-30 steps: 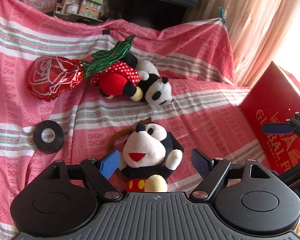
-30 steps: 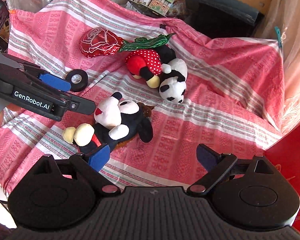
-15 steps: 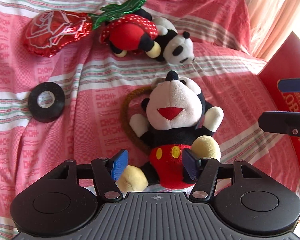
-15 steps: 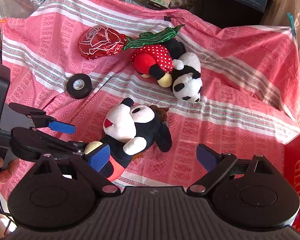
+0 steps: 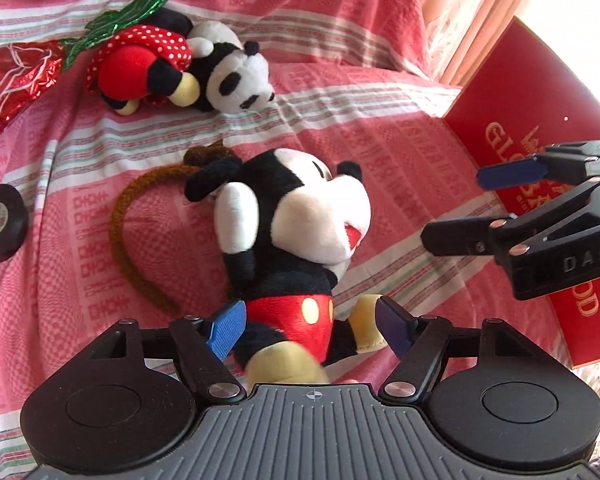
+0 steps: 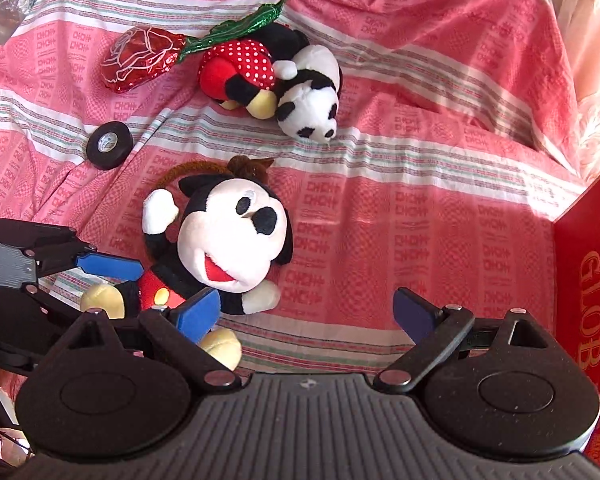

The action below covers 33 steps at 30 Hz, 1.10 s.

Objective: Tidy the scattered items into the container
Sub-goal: 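Close the left gripper on the black Mickey plush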

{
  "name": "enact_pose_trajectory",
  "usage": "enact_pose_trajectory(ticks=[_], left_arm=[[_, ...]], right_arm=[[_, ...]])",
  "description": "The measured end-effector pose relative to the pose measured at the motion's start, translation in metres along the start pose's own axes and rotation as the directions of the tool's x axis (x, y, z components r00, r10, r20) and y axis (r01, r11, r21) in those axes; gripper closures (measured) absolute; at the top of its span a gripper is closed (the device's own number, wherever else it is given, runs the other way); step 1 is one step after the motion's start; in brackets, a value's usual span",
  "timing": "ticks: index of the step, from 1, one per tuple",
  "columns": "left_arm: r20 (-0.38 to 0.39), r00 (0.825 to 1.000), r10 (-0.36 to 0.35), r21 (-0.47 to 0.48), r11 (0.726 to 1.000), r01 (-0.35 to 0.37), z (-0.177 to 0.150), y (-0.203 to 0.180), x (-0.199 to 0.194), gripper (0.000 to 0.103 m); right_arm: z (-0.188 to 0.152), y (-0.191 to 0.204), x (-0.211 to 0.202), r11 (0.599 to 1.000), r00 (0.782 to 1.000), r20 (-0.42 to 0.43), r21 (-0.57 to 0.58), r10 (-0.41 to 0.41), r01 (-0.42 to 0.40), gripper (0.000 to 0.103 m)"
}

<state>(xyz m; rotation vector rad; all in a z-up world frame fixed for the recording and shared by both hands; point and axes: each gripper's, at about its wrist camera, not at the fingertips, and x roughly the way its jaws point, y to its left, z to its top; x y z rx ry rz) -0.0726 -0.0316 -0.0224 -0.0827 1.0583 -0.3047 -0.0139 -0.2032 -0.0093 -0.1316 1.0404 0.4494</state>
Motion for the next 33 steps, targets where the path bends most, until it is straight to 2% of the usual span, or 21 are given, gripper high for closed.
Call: enact_pose_trajectory(ticks=[3,6,8,10,14,18,20,22,26,30,33], left_arm=[[0.015,1.000,0.027,0.018,0.999,-0.027,0.000,0.003,-0.014,0.021],[0.018,0.996,0.087,0.012,0.996,-0.087,0.000,0.013,-0.022,0.020],[0.003,0.994,0.113,-0.026,0.993,-0.113,0.002,0.019,-0.022,0.021],[0.008,0.995,0.099,-0.054,0.994,-0.098,0.004,0.019,-0.023,0.021],[0.054,0.990,0.130,-0.034,0.991,-0.128,0.014,-0.001,-0.015,0.022],[0.030,0.994,0.101,-0.042,0.994,-0.099,0.030,-0.013,0.008,0.036],[0.019,0.992,0.122,-0.036,0.992,-0.121,0.035,-0.016,0.017,0.058],[-0.005,0.988,0.155,-0.040,0.987,-0.155,0.037,-0.011,0.026,0.091],[-0.019,0.978,0.208,-0.090,0.974,-0.209,0.033,0.015,0.029,0.093],[-0.030,0.985,0.172,-0.108,0.979,-0.174,0.033,0.028,0.029,0.093],[-0.022,0.982,0.190,-0.086,0.978,-0.191,0.032,0.028,0.032,0.093]], right_arm=[[-0.005,0.001,0.011,0.998,0.998,-0.024,-0.010,0.054,-0.054,0.009],[-0.006,0.008,0.021,0.993,0.993,-0.045,-0.034,0.107,-0.109,0.013],[-0.007,0.012,0.026,0.992,0.993,-0.048,-0.056,0.107,-0.110,0.015],[-0.009,0.012,0.029,0.992,0.993,-0.052,-0.057,0.109,-0.112,0.015],[-0.015,0.000,0.033,0.995,0.993,-0.068,-0.022,0.099,-0.101,0.015],[-0.022,-0.013,0.031,0.997,0.994,-0.071,0.011,0.082,-0.081,0.015],[-0.026,-0.018,0.029,0.997,0.995,-0.071,0.027,0.076,-0.075,0.015],[-0.030,-0.023,0.029,0.996,0.995,-0.071,0.044,0.076,-0.073,0.015],[-0.035,-0.026,0.033,0.994,0.993,-0.076,0.071,0.089,-0.083,0.015],[-0.034,-0.018,0.039,0.993,0.992,-0.078,0.066,0.104,-0.099,0.017],[-0.025,-0.016,0.039,0.994,0.994,-0.051,0.061,0.098,-0.095,0.018]])
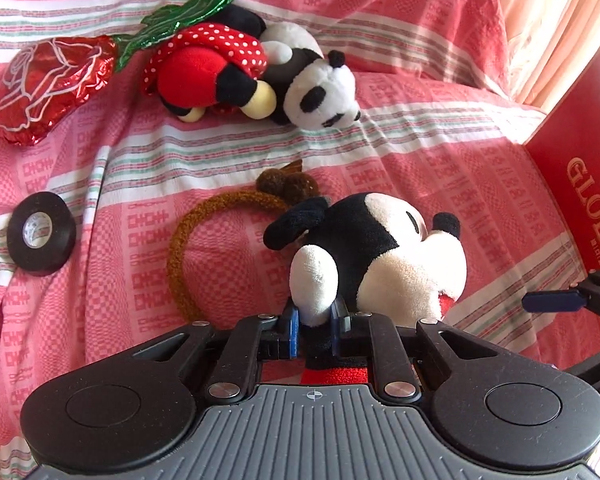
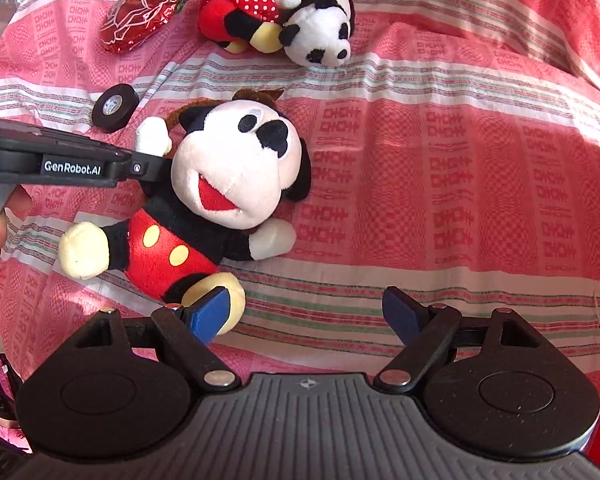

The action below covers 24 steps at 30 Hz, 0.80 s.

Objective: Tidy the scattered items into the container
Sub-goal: 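Close the left gripper on the black Mickey plush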

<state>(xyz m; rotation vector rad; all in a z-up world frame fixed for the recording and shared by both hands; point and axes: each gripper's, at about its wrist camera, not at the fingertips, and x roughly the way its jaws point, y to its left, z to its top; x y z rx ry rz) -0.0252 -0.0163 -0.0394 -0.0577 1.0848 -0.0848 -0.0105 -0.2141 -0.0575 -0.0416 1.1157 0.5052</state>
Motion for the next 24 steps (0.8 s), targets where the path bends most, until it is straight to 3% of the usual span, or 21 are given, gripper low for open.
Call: enact_pose_trajectory(ticks=[5,10,13,17,20,24], left_arm=[[-0.029,0.999,0.035,-0.058,0.998,-0.037,-0.001,0.026,0.012,0.092],[-0.032,0.996,-0.084,-0.113,0.990,0.079,0.001,0.043,0.012,0.084],[-0.033,0.997,-0.064,-0.084,0.995,0.061,0.001,0.038,0.016,0.074],[-0.030,0.999,-0.018,-0.006,1.000,0.018,0.000,0.031,0.020,0.074],[-0.043,0.999,-0.031,-0.011,0.999,0.031,0.002,0.035,0.024,0.072],[-0.059,0.997,-0.054,-0.026,0.998,0.052,0.004,0.044,0.031,0.071]], right_arm=[[0.012,-0.001,0.007,0.999,0.999,0.006,-0.032,-0.038,0.038,0.026],[0.013,0.003,0.022,0.996,0.995,-0.040,0.027,0.091,-0.090,0.030],[0.017,0.014,0.021,0.995,0.995,-0.018,0.010,0.100,-0.100,0.031],[0.025,0.021,0.028,0.993,0.993,-0.033,-0.006,0.114,-0.114,0.032],[0.025,0.019,0.037,0.983,0.983,-0.035,0.049,0.179,-0.177,0.045],[0.025,0.021,0.041,0.974,0.978,0.002,0.087,0.210,-0.209,0.052]])
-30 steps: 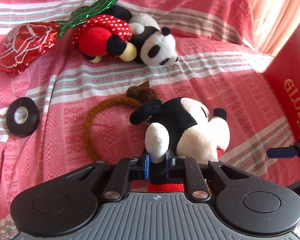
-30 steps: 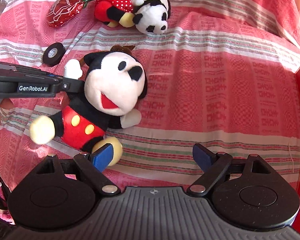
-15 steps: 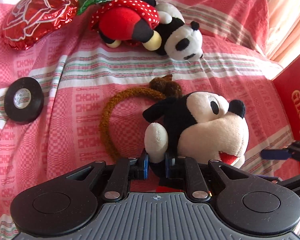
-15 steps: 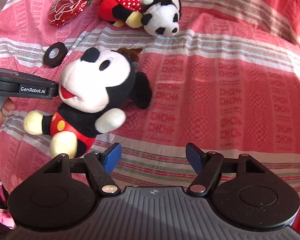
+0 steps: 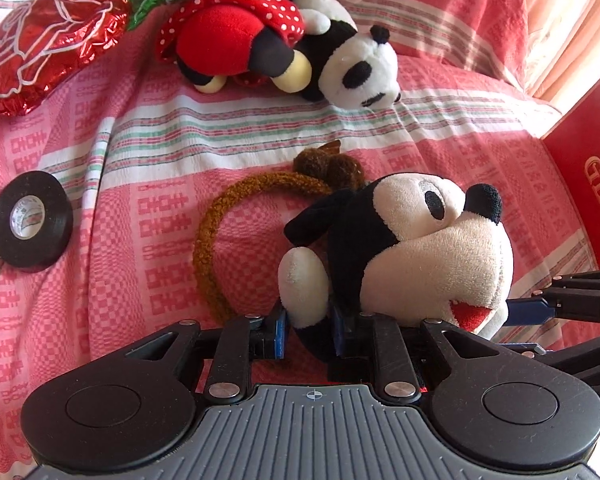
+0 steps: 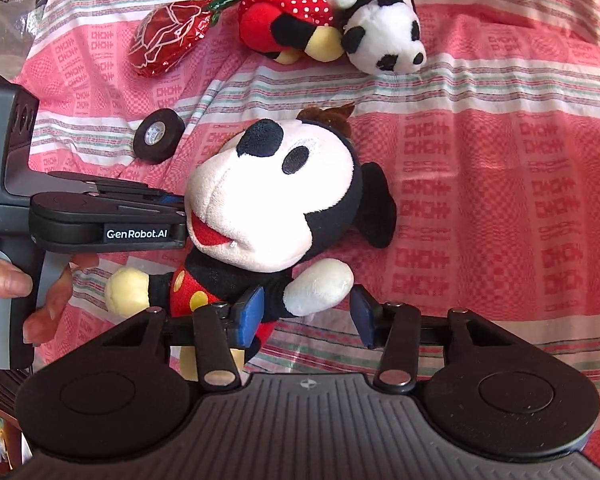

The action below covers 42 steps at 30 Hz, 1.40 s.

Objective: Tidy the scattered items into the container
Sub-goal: 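Close the left gripper on the black Mickey plush, then lift the Mickey plush with the left gripper and carry it toward the box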

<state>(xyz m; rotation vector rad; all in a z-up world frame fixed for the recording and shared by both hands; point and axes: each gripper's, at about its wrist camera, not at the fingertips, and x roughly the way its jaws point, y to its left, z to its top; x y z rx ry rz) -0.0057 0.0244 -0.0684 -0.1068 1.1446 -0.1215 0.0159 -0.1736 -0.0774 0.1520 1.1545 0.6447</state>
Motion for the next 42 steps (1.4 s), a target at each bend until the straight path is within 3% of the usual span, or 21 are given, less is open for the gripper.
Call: enact_pose_trajectory(ticks=[4,8,12,14,15,18,23,32,39,42], left_arm=[[-0.014,1.000,-0.010,-0.011,1.000,0.010,0.003,0.005,0.005,0.063],[-0.018,1.000,0.016,0.027,1.000,-0.016,0.006,0.000,0.008,0.057],[-0.021,0.998,0.058,0.037,0.998,-0.057,0.009,-0.001,0.010,0.036],[-0.019,0.998,0.061,0.035,0.998,-0.061,0.010,0.000,0.011,0.033],[-0.017,0.998,0.058,0.032,0.998,-0.058,0.010,0.000,0.011,0.036],[-0.039,0.999,-0.013,0.038,0.999,0.015,0.011,-0.005,0.013,0.078],[-0.007,0.999,0.033,0.061,0.998,-0.033,0.006,-0.018,0.005,0.076],[0.064,0.998,-0.022,0.079,0.997,0.017,-0.003,-0.034,-0.027,0.076],[0.123,0.989,-0.078,0.122,0.991,0.063,-0.006,-0.055,-0.050,0.075],[0.143,0.983,-0.119,0.138,0.985,0.099,-0.007,-0.069,-0.056,0.075]], right_arm=[[0.003,0.001,0.001,1.000,1.000,0.021,0.017,0.003,-0.003,0.058],[0.006,0.009,0.004,0.999,0.999,0.029,-0.020,-0.045,0.046,0.066],[0.006,0.003,0.005,0.998,0.998,0.017,0.016,-0.061,0.060,0.067],[0.005,0.000,0.005,0.997,0.998,0.019,0.051,-0.054,0.053,0.067],[0.004,0.000,0.005,0.997,0.998,0.023,0.054,-0.058,0.057,0.067],[0.006,0.010,0.005,0.997,0.996,0.036,0.026,-0.079,0.078,0.069],[0.002,0.025,-0.002,0.988,0.986,0.058,-0.024,-0.154,0.156,0.074],[-0.006,0.045,-0.040,0.969,0.964,0.147,-0.074,-0.223,0.235,0.075],[-0.020,0.060,-0.072,0.948,0.936,0.204,-0.081,-0.287,0.308,0.075],[-0.025,0.062,-0.088,0.930,0.915,0.224,-0.073,-0.336,0.360,0.075]])
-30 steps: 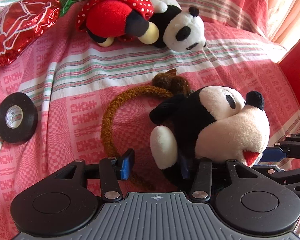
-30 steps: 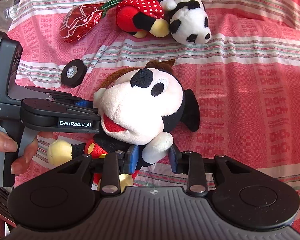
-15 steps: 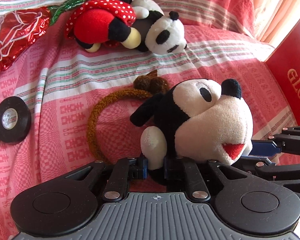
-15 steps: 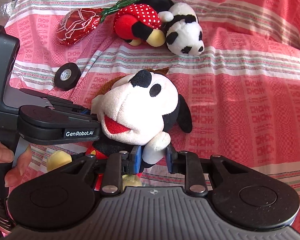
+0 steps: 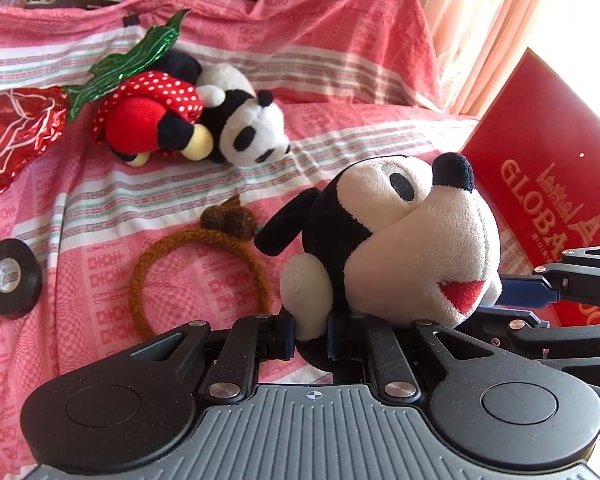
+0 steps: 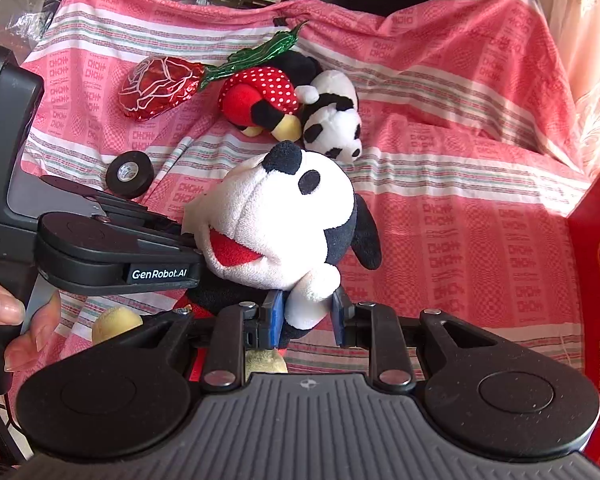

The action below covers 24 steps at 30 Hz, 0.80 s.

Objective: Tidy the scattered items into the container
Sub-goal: 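Lift the Mickey plush with the left gripper and carry it toward the box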

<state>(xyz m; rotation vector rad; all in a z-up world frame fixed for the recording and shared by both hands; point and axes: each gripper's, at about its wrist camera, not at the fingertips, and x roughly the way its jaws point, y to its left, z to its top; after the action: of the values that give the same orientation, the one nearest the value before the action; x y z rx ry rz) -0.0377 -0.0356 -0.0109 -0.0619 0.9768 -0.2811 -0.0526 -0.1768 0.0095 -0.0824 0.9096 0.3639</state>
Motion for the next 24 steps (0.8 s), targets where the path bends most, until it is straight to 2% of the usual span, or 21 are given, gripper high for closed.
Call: enact_pose_trajectory(ticks=[5,13,19,24], left_arm=[[0.046,0.998,-0.046,0.007,0.999,0.045,0.009,-0.028,-0.009,0.075],[0.134,0.991,-0.027,0.003,1.000,0.027,0.025,-0.071,-0.034,0.076],[0.191,0.981,-0.028,-0.001,1.000,0.029,0.040,-0.124,-0.048,0.076],[0.250,0.968,-0.035,0.012,0.999,0.033,0.058,-0.176,-0.061,0.076]], right_arm=[[0.001,-0.016,-0.031,0.998,0.997,0.042,0.000,-0.061,0.061,0.075],[0.007,-0.041,-0.070,0.996,0.989,0.130,-0.041,-0.071,0.077,0.075],[0.008,-0.081,-0.111,0.995,0.981,0.178,-0.050,-0.075,0.085,0.075],[0.010,-0.121,-0.152,0.992,0.966,0.239,-0.061,-0.095,0.112,0.075]])
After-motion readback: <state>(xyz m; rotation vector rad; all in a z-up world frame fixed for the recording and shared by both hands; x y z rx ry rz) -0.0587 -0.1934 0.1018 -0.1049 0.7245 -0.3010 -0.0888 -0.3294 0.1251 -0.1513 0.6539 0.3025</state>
